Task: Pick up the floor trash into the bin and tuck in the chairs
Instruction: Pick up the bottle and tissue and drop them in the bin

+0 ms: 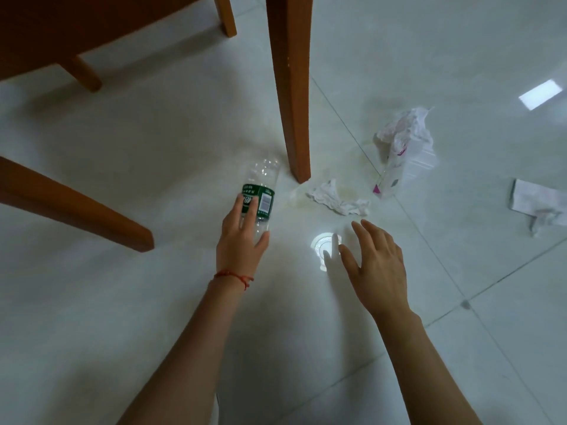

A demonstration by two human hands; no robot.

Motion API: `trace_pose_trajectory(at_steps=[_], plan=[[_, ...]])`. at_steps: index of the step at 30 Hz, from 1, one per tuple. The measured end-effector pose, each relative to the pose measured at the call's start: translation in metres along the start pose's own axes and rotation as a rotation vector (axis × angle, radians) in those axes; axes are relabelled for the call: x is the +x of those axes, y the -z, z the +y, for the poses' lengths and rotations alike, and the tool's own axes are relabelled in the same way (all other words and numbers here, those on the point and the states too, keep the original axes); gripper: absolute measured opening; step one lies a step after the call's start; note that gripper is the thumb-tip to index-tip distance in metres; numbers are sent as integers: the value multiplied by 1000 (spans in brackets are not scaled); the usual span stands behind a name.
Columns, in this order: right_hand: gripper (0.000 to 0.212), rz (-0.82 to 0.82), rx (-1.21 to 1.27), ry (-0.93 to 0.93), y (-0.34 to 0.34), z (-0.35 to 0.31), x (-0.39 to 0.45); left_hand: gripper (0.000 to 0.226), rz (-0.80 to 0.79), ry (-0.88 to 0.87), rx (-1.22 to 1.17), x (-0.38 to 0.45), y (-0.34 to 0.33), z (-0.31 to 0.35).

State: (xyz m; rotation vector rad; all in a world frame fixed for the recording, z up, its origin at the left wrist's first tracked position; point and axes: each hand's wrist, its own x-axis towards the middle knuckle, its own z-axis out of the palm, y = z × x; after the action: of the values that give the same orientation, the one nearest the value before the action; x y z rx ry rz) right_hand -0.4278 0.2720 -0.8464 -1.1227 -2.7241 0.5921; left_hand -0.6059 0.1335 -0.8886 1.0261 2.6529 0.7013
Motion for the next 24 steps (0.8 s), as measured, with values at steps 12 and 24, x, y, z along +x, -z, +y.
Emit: trace_pose_trajectory(at_steps=[12,24], plan=[[47,26,-49,130,-25,12,43,78,106,126,30,-29,0,8],[11,122,-59,142,-59,20,75,77,136,174,22,-24,0,7]])
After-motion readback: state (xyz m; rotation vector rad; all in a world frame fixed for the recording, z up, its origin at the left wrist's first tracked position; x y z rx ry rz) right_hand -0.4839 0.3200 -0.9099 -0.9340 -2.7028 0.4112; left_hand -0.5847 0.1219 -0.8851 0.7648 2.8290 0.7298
